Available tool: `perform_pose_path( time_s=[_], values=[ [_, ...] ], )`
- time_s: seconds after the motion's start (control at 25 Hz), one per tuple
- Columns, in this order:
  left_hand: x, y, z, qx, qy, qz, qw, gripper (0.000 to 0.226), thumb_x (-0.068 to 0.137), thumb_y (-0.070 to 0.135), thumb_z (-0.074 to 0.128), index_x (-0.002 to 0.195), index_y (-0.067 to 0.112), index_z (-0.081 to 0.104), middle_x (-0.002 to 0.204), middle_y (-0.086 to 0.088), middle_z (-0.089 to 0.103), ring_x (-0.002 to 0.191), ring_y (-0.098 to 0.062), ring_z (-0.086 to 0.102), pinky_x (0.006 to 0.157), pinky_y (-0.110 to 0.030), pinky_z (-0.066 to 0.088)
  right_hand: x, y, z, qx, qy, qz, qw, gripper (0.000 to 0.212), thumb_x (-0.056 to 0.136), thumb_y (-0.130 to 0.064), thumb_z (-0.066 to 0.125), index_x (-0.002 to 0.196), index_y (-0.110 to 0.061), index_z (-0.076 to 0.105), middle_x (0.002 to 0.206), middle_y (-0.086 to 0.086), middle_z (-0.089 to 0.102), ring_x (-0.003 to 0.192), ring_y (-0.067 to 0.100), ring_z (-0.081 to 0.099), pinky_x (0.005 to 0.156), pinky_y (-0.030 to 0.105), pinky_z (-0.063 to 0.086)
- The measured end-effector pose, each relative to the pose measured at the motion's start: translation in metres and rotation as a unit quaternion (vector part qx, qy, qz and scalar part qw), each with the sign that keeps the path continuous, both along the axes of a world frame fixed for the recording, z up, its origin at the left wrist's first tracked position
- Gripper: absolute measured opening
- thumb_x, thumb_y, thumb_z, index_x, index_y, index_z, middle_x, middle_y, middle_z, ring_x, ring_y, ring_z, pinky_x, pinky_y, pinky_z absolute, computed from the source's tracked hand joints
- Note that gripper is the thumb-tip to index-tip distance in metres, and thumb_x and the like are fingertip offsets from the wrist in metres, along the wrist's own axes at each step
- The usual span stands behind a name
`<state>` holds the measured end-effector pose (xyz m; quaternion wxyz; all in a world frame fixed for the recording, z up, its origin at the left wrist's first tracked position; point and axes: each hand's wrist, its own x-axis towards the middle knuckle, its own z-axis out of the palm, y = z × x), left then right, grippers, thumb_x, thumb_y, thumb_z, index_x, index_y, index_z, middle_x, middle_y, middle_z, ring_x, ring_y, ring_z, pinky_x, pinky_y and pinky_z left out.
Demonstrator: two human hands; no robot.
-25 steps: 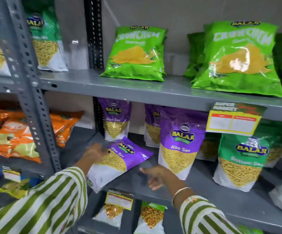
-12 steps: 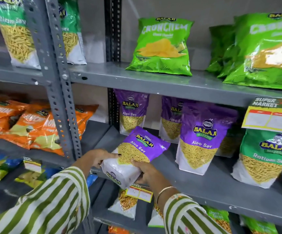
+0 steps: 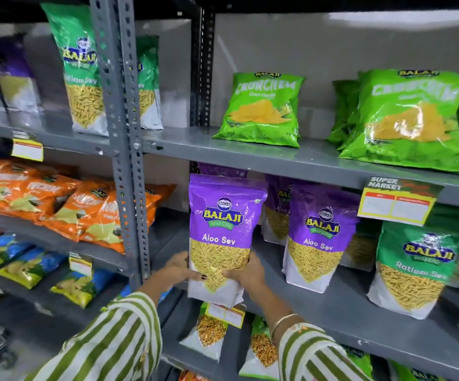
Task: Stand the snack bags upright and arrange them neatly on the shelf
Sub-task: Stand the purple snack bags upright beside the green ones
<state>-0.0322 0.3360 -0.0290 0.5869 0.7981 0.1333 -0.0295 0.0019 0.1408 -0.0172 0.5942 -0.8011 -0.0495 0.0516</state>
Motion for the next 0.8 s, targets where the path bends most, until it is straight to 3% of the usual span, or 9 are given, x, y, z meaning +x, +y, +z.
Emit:
perform_pose_path(
  time_s=[0.16, 0.28, 0.4, 0.52, 0.64, 0.72, 0.8],
  values=[
    [0.007, -0.009, 0.014, 0.023, -0.018, 0.009, 1.0, 0.069, 0.042, 0.014, 0.087, 0.104, 0.008, 0.059, 0.116, -0.015, 0.068, 0.108, -0.029, 0.062, 0.099, -0.049, 0.048, 0.003, -0.005, 0.014, 0.01, -0.021, -0.002, 1.0, 0.07, 0.054, 0.001, 0.084, 0.115, -0.004, 0.05, 0.116, 0.015, 0.064, 0.107, 0.027, 0.06, 0.094, 0.043, 0.05],
    [0.027, -0.018, 0.019, 0.021, -0.04, 0.033, 0.998, 0.061, 0.046, 0.004, 0.086, 0.098, 0.015, 0.054, 0.116, -0.017, 0.066, 0.108, -0.031, 0.061, 0.099, -0.047, 0.048, 0.02, -0.009, 0.023, -0.011, -0.056, -0.006, 0.998, 0.057, 0.056, 0.002, 0.082, 0.099, -0.011, 0.047, 0.115, 0.015, 0.064, 0.097, 0.02, 0.057, 0.089, 0.038, 0.05],
    [0.062, -0.021, 0.01, 0.016, -0.066, 0.036, 0.997, 0.064, 0.035, 0.016, 0.083, 0.093, 0.023, 0.054, 0.117, -0.016, 0.066, 0.11, -0.032, 0.061, 0.098, -0.052, 0.048, 0.048, -0.009, 0.017, -0.019, -0.092, -0.024, 0.995, 0.059, 0.055, 0.002, 0.082, 0.094, -0.018, 0.042, 0.112, 0.016, 0.064, 0.102, 0.025, 0.06, 0.08, 0.031, 0.046],
    [0.095, -0.026, -0.001, 0.012, -0.075, 0.013, 0.997, 0.069, 0.042, 0.011, 0.08, 0.105, 0.018, 0.053, 0.118, -0.014, 0.065, 0.111, -0.03, 0.06, 0.099, -0.049, 0.048, 0.078, -0.01, 0.001, -0.004, -0.102, -0.035, 0.994, 0.065, 0.049, -0.004, 0.082, 0.1, -0.019, 0.044, 0.111, 0.014, 0.064, 0.099, 0.022, 0.059, 0.079, 0.028, 0.043],
    [0.118, -0.03, -0.023, 0.014, -0.079, 0.008, 0.997, 0.082, 0.034, 0.017, 0.078, 0.112, 0.011, 0.051, 0.119, -0.016, 0.064, 0.112, -0.031, 0.059, 0.098, -0.051, 0.049, 0.096, -0.012, -0.02, -0.002, -0.099, -0.043, 0.994, 0.081, 0.044, -0.011, 0.076, 0.119, -0.011, 0.046, 0.115, 0.012, 0.064, 0.106, 0.025, 0.059, 0.086, 0.033, 0.047],
    [0.121, -0.033, -0.031, 0.014, -0.068, 0.016, 0.997, 0.073, 0.04, 0.012, 0.077, 0.108, 0.011, 0.05, 0.119, -0.016, 0.063, 0.113, -0.033, 0.058, 0.096, -0.047, 0.05, 0.1, -0.015, -0.03, 0.001, -0.08, -0.039, 0.996, 0.087, 0.043, -0.012, 0.078, 0.124, -0.006, 0.044, 0.112, 0.01, 0.062, 0.109, 0.026, 0.058, 0.086, 0.032, 0.046],
    [0.12, -0.037, -0.034, -0.007, -0.046, 0.011, 0.999, 0.063, 0.052, 0.003, 0.078, 0.106, 0.014, 0.045, 0.115, -0.012, 0.061, 0.11, -0.029, 0.057, 0.092, -0.039, 0.049, 0.098, -0.018, -0.032, 0.005, -0.058, -0.021, 0.998, 0.089, 0.038, -0.021, 0.082, 0.116, -0.008, 0.042, 0.106, 0.005, 0.056, 0.105, 0.023, 0.055, 0.081, 0.027, 0.04]
  ],
)
